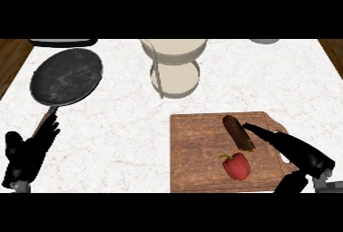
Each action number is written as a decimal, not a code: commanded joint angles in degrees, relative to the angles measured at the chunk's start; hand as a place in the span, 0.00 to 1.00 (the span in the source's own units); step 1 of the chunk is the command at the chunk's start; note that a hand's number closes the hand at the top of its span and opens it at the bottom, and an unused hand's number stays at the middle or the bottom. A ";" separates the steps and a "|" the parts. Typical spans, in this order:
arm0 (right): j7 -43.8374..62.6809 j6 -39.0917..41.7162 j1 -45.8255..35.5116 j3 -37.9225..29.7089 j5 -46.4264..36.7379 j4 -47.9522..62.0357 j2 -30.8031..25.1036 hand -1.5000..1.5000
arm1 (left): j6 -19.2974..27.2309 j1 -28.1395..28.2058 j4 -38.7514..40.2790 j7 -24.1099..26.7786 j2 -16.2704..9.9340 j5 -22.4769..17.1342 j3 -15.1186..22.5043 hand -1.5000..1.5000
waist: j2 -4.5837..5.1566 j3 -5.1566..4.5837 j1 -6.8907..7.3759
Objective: Pick the bell pepper from the cutting board and place it in the tiered basket
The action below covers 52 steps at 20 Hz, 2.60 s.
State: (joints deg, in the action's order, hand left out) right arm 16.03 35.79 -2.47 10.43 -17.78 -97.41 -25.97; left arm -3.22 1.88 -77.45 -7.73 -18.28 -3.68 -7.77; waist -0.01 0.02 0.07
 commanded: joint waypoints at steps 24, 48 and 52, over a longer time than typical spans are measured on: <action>-5.31 -1.57 -4.16 3.77 -14.71 13.12 15.14 0.00 | -4.18 2.98 -3.79 -0.22 2.93 3.01 -3.72 0.50 | 0.00 -0.01 0.31; 13.63 -22.27 -8.18 10.35 -34.40 -0.66 25.78 1.00 | -6.31 1.41 -4.73 -2.31 2.53 4.21 -3.84 0.50 | -0.94 -1.27 4.54; 23.33 -28.04 -13.78 13.89 -40.32 -1.16 25.90 1.00 | -6.71 0.65 -4.01 -2.64 2.69 4.39 -3.16 0.50 | -1.10 -1.11 4.81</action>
State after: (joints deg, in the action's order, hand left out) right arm 30.86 12.26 -11.56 21.03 -52.27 -98.43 -1.17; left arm -9.41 2.90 -81.78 -10.15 -15.53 0.55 -11.49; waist -0.87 -0.95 3.71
